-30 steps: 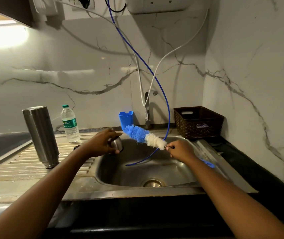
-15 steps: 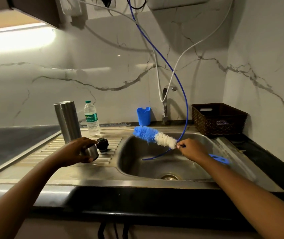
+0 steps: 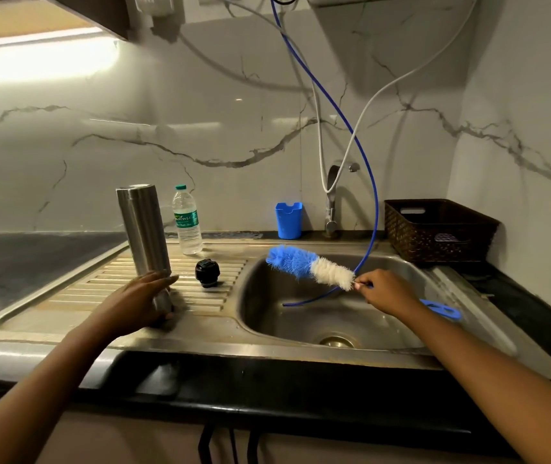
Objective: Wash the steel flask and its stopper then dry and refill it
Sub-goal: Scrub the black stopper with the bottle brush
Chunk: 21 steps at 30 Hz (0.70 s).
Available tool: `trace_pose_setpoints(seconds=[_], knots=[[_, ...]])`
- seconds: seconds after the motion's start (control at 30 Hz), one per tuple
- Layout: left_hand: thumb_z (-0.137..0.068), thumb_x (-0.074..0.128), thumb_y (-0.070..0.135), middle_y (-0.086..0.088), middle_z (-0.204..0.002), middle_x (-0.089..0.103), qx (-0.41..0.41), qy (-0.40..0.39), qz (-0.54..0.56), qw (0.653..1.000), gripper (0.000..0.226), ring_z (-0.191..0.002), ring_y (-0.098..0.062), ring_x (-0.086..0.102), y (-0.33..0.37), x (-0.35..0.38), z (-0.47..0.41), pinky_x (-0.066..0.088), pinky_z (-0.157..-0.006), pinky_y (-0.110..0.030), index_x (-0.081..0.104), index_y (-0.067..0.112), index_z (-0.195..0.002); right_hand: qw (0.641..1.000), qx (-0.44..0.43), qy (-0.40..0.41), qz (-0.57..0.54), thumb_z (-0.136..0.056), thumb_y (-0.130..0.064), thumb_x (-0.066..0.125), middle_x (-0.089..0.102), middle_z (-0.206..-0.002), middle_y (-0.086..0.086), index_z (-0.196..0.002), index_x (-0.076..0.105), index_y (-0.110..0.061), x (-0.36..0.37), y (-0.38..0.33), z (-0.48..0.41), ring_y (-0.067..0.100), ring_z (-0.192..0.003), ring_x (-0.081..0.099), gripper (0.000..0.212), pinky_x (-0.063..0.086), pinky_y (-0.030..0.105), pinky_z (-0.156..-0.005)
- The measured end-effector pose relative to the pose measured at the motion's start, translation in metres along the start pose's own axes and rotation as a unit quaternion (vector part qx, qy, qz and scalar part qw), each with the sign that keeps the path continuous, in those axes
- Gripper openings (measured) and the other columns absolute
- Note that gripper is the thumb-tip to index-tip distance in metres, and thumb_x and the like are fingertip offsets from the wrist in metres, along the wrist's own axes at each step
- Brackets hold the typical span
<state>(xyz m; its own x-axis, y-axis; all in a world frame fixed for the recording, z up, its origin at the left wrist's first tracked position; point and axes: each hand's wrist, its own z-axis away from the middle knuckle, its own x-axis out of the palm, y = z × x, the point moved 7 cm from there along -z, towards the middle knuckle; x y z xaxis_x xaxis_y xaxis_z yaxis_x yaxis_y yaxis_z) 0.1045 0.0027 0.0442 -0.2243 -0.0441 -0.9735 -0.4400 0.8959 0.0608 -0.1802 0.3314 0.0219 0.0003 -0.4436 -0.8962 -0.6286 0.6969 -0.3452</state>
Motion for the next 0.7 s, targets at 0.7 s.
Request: trace_pose_setpoints(seconds=[0.7], knots=[[-0.075,0.078,0.012,-0.012,-0.111,0.061,-0.149,0.073,0.480,0.861,0.047,-0.099,-0.026,0.059,0.068,0.026,-0.100,0.049,-0.073,-0.030,0.054,0.011,-0.116,0.996,0.066,0.014,-0.055,-0.096,-0.025,0.047,0.068,-0.100,0.007,-0.112,0.068,-0.018,-0.023,0.002,-0.013,0.024,-0.089,0.062,0.027,0.047,0.032,-0.078]])
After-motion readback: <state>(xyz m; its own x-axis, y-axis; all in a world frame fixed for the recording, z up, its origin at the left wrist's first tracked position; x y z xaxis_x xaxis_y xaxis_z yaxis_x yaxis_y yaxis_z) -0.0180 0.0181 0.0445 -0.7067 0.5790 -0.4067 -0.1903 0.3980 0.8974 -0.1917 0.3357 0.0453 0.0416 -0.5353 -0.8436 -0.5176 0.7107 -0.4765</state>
